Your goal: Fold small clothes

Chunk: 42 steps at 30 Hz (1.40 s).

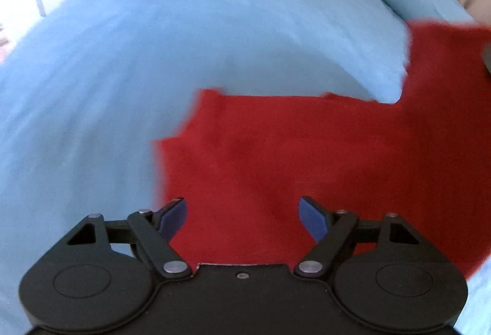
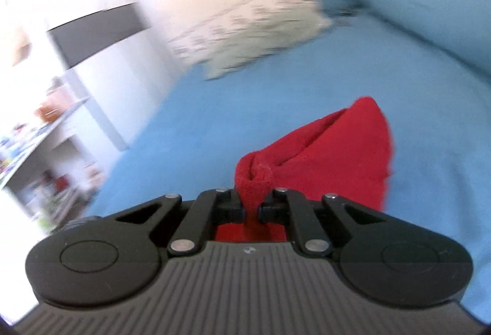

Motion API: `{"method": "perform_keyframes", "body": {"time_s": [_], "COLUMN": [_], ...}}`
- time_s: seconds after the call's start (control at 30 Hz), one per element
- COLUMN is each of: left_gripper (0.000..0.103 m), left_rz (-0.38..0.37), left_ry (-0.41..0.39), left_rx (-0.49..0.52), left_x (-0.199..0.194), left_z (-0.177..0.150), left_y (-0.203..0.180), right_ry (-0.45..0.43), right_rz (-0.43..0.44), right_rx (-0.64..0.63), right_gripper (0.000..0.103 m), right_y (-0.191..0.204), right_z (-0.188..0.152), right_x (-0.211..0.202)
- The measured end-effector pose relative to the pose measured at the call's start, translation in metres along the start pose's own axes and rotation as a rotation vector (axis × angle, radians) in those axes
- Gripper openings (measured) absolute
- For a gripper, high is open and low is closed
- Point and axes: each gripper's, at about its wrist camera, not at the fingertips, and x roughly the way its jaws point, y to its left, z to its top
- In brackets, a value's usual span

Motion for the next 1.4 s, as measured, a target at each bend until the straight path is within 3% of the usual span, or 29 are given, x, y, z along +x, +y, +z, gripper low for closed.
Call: {"method": "perform_keyframes", "body": {"time_s": [0.07, 0.17, 0.33, 0.47, 0.53, 0.57, 0.6, 0.73, 0.9, 0.97, 1.07, 1.23, 1.4], "left_gripper": [0.085, 0.087, 0.086, 0.086, 0.087, 0.087, 0.087, 0.087, 0.087, 0.087, 0.087, 0.087, 0.087], "left_rz": [0.033, 0.088, 0.107, 0.101, 0.083, 0.069, 0.05, 0.008, -0.045, -0.052, -0.058, -0.05, -0.038], "left_ry": [0.003, 0.036, 0.096, 0.08, 0.072, 0.067, 0.063, 0.078, 0.074, 0.068, 0.067, 0.05, 0.033], "left_rx": [-0.015, -0.042, -0.111, -0.128, -0.155, -0.169, -0.18, -0.165, -0.167, -0.169, -0.164, -0.199, -0.223], "left_x": [-0.01, -0.011, -0.005, -0.015, -0.02, -0.022, -0.026, -0.036, -0.045, -0.045, -0.044, -0.048, -0.055], "left_z": [-0.01, -0.035, -0.074, -0.082, -0.08, -0.077, -0.076, -0.064, -0.062, -0.062, -0.062, -0.062, -0.06], "left_y": [0.033, 0.081, 0.134, 0.143, 0.144, 0.145, 0.144, 0.127, 0.105, 0.096, 0.086, 0.085, 0.089], "right_ry": [0.038, 0.214, 0.41, 0.372, 0.359, 0.361, 0.347, 0.288, 0.265, 0.293, 0.326, 0.33, 0.291], "right_rz": [0.114, 0.244, 0.153, 0.133, 0.113, 0.104, 0.108, 0.094, -0.122, -0.217, -0.291, -0.343, -0.321], "right_rx": [-0.056, -0.181, -0.357, -0.458, -0.542, -0.579, -0.612, -0.643, -0.634, -0.617, -0.562, -0.49, -0.482], "right_gripper": [0.022, 0.022, 0.022, 0.026, 0.05, 0.072, 0.079, 0.081, 0.081, 0.081, 0.078, 0.073, 0.073], "right_y": [0.036, 0.078, 0.095, 0.109, 0.121, 0.125, 0.13, 0.116, 0.079, 0.056, 0.023, -0.006, -0.003], "right_z": [-0.008, -0.044, -0.14, -0.153, -0.158, -0.159, -0.161, -0.167, -0.168, -0.171, -0.175, -0.176, -0.172], "right_x": [0.016, 0.056, 0.115, 0.112, 0.111, 0.111, 0.104, 0.058, 0.01, 0.003, 0.003, 0.012, 0.02]}}
